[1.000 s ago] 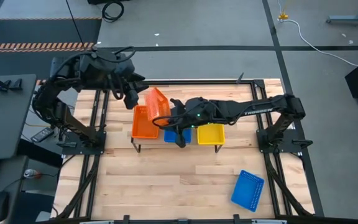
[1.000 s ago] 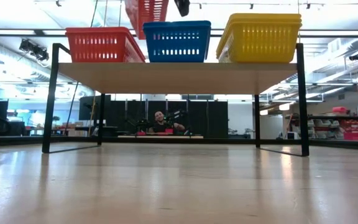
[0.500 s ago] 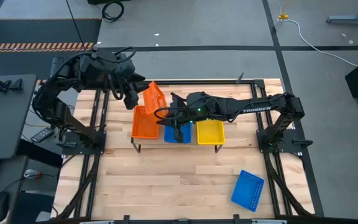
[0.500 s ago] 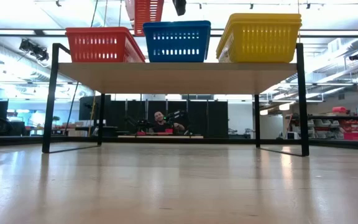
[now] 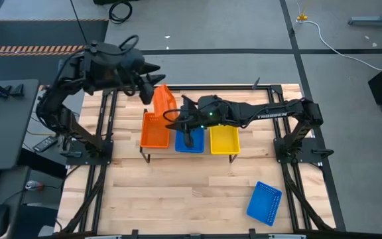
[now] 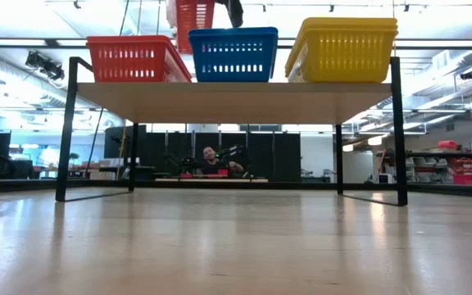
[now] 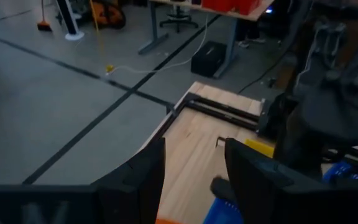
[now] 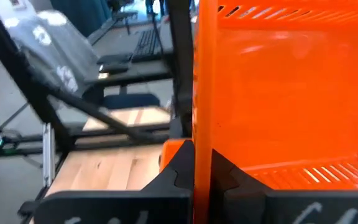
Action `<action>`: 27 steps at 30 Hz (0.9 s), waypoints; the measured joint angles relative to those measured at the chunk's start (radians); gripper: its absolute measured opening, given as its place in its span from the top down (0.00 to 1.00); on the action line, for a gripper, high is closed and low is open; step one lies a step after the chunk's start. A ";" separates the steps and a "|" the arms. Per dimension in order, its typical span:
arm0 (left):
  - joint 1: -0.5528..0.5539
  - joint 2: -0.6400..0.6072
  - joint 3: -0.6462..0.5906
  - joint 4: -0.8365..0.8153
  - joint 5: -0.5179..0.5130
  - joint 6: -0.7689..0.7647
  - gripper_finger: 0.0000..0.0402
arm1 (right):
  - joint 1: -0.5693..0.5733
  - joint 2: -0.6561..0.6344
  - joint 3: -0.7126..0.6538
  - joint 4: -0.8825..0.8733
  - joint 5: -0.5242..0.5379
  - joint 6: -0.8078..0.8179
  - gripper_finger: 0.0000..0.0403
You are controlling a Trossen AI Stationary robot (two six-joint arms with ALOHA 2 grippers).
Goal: Stack baskets on shelf by color
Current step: Stack the orange bin on top of the orange bin on the shelf
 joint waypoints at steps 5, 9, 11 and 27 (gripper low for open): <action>0.000 -0.031 0.000 0.030 0.002 0.005 0.57 | 0.006 0.044 -0.001 0.039 -0.023 0.018 0.98; -0.020 -0.048 0.000 0.030 0.002 -0.011 0.57 | 0.007 0.069 -0.001 0.073 -0.020 0.058 0.98; -0.033 -0.050 0.000 0.032 0.002 -0.024 0.57 | 0.008 0.074 0.002 0.088 0.005 0.073 0.98; -0.114 -0.046 0.000 -0.016 0.008 -0.057 0.57 | 0.026 0.097 -0.001 0.098 0.000 0.152 0.82</action>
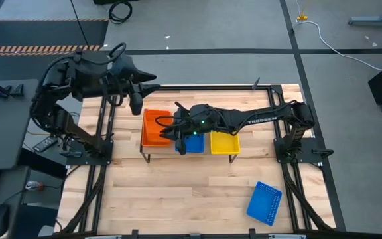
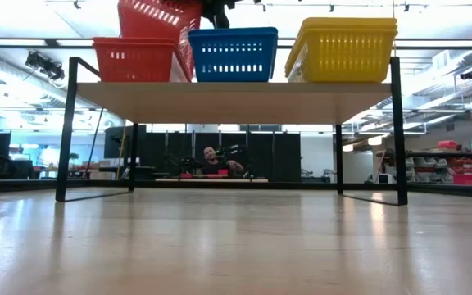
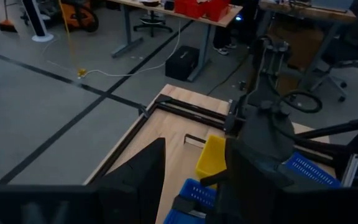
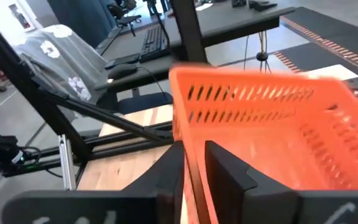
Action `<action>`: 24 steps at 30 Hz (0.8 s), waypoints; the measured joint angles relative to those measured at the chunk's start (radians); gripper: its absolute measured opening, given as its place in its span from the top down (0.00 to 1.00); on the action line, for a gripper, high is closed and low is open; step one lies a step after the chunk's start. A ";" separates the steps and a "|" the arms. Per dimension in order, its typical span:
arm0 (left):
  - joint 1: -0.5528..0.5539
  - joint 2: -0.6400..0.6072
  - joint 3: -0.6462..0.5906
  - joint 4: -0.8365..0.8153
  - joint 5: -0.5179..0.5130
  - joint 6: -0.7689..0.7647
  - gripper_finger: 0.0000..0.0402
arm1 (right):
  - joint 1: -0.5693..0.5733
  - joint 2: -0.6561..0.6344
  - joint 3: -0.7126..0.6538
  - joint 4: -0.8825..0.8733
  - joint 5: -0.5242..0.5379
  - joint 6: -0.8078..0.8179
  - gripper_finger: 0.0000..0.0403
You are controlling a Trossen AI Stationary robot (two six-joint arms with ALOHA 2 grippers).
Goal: Stack baskets on shelf by color
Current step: Stack the orange bin on top of the orange bin on the shelf, then stack the blue bin on top of the blue bin on the shelf
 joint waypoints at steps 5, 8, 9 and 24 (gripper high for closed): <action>0.000 0.000 0.000 -0.022 0.000 -0.002 0.57 | 0.011 -0.001 0.000 -0.008 0.017 -0.005 0.74; 0.000 0.000 0.000 -0.048 0.000 -0.027 0.57 | 0.012 -0.001 0.000 0.019 0.025 -0.006 0.69; 0.000 0.000 0.000 -0.067 0.000 -0.038 0.57 | 0.012 -0.001 0.000 0.037 0.025 -0.005 0.68; 0.000 0.011 -0.007 -0.337 0.087 -0.089 0.57 | 0.019 -0.241 0.000 -0.350 -0.056 0.154 0.63</action>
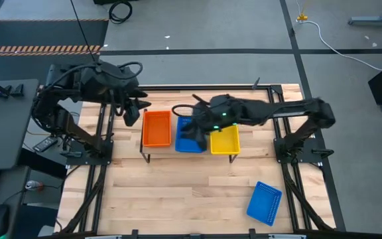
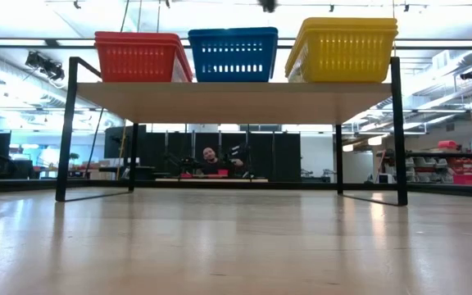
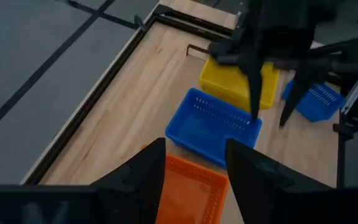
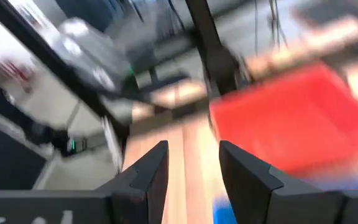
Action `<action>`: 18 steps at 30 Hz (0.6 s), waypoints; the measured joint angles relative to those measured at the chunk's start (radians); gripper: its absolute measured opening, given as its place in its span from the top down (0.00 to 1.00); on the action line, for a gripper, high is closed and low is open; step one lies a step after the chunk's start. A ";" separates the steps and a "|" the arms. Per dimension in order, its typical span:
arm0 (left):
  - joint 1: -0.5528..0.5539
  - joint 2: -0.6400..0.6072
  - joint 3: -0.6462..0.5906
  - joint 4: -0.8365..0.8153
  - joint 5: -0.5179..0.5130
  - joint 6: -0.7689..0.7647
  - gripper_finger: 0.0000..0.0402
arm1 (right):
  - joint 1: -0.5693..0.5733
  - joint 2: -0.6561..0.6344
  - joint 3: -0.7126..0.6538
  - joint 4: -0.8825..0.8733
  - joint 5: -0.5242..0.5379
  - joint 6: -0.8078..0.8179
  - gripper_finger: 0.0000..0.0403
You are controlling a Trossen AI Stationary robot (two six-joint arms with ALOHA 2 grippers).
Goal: Stack baskets on shelf by color
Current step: Stack the blue bin on top of the blue bin on the shelf
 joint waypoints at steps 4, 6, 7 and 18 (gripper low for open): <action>0.000 0.036 0.000 0.011 0.000 -0.002 0.57 | 0.033 -0.108 0.000 -0.291 0.000 0.058 0.63; 0.000 0.068 -0.001 0.041 0.009 -0.011 0.57 | 0.059 -0.160 0.000 -0.396 -0.009 0.091 0.63; -0.001 0.082 -0.002 0.056 0.028 -0.016 0.57 | 0.074 -0.187 0.000 -0.435 -0.019 0.115 0.63; -0.155 0.205 -0.001 0.228 0.204 -0.094 0.57 | 0.379 -0.350 0.000 -0.769 -0.094 0.484 0.63</action>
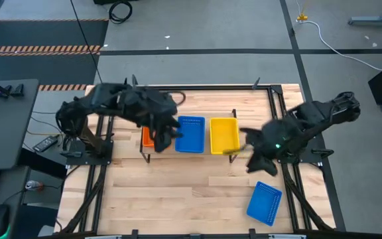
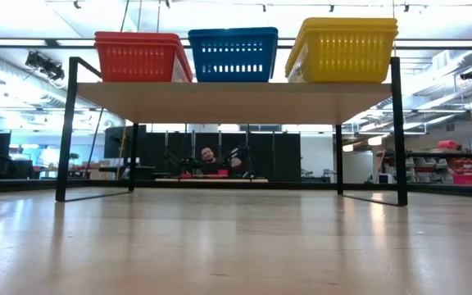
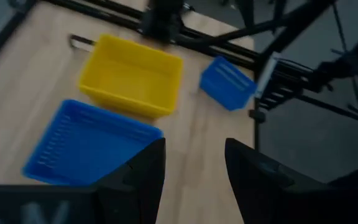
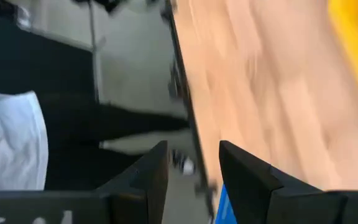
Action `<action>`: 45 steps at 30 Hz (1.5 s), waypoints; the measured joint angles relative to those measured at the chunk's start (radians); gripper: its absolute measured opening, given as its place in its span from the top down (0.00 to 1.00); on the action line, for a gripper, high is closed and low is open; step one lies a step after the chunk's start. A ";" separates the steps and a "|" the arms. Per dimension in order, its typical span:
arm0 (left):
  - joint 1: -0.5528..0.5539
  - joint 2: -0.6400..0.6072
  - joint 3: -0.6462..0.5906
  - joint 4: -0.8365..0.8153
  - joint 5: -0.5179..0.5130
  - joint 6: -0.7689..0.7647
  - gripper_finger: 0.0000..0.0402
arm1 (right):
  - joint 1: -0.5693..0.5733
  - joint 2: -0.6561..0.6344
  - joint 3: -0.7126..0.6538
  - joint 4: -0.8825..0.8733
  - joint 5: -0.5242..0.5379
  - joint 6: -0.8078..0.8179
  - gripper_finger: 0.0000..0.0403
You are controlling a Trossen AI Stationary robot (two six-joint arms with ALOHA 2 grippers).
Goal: Stack baskets on shelf by color
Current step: Stack the blue bin on top of the blue bin on the shelf
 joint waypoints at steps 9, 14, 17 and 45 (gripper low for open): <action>-0.136 0.015 0.000 0.081 -0.142 -0.171 0.57 | 0.301 0.016 -0.005 -0.037 0.081 0.248 0.63; -0.198 0.016 0.000 0.089 -0.183 -0.315 0.57 | 0.389 0.065 -0.050 -0.025 0.058 0.310 0.63; -0.233 0.020 0.000 0.091 -0.196 -0.370 0.57 | 0.445 0.108 -0.057 -0.003 0.052 0.352 0.63; -0.504 0.113 0.000 0.195 -0.253 -0.389 0.57 | 0.615 0.618 -0.058 0.092 0.131 0.530 0.48</action>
